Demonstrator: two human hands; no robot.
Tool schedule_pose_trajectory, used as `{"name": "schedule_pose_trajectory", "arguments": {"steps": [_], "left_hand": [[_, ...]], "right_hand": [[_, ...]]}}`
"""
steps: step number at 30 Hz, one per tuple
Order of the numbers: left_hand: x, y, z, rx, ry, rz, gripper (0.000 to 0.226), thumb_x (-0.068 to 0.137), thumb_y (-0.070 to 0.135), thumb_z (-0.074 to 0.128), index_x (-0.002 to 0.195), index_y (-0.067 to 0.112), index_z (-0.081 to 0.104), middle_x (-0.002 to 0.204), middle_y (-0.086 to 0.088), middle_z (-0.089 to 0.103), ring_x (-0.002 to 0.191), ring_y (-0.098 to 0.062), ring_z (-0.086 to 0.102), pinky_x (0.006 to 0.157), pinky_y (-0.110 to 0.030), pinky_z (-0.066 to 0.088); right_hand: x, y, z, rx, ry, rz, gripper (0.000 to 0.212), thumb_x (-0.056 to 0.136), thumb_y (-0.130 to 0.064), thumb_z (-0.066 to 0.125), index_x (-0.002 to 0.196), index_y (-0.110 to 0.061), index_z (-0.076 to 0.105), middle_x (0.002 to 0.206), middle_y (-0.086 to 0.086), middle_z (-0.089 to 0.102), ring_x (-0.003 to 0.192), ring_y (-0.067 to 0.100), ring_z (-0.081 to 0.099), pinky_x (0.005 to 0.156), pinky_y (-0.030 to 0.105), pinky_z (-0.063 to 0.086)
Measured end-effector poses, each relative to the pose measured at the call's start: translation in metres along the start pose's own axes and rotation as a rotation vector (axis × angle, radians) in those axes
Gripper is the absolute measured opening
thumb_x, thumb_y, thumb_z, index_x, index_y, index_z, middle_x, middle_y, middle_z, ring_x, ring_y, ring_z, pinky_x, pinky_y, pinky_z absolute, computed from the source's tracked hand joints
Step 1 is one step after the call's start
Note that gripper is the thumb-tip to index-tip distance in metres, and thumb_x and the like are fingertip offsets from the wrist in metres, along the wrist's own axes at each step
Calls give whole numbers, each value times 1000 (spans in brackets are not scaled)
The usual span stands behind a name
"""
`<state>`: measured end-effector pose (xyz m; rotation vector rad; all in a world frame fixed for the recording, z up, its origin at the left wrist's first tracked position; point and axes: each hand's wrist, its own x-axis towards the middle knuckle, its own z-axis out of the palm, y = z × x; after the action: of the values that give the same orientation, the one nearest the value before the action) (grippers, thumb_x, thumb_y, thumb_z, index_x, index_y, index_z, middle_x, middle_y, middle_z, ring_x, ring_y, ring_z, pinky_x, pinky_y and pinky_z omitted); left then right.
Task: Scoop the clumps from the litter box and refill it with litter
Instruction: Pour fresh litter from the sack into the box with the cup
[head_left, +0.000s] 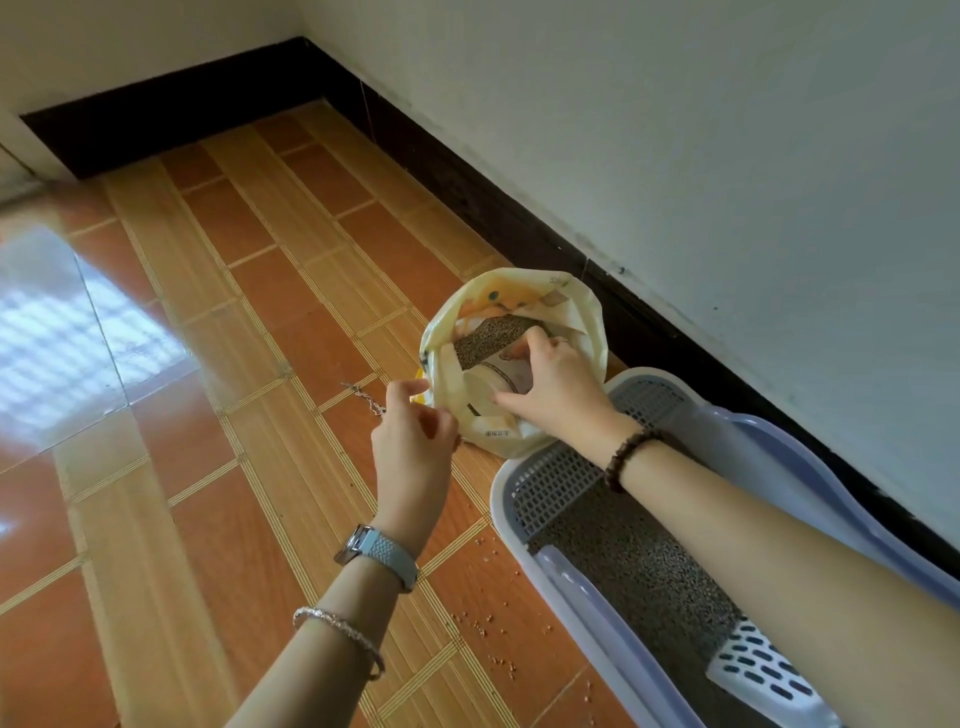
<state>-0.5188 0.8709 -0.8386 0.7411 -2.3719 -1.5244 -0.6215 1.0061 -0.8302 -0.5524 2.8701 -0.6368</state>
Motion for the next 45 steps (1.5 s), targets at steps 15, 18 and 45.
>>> {"name": "schedule_pose_trajectory", "arguments": {"steps": [15,18,45], "left_hand": [[0,-1,0,9,-7,-8,23,95,12,55,116,13,46,76,-4,67,67,-15,69,61,-27,57],[-1,-1,0,9,-7,-8,23,95,12,55,117,14,46,76,-3,66,67,-14,68,61,-25,56],[-27,-16,-34,-27,45,79,35,93,10,58,127,17,51,104,8,64,95,-2,62,84,-27,55]], "right_hand": [[-1,0,-5,44,130,-12,28,89,-29,66,107,-8,60,100,8,68,97,21,62,82,31,52],[-2,3,-11,6,234,-22,20,93,-23,63,103,-7,67,96,10,71,88,23,68,74,32,57],[-73,-24,-61,269,287,-100,10,89,-16,67,96,-13,74,78,-6,68,66,1,63,60,9,52]]}}
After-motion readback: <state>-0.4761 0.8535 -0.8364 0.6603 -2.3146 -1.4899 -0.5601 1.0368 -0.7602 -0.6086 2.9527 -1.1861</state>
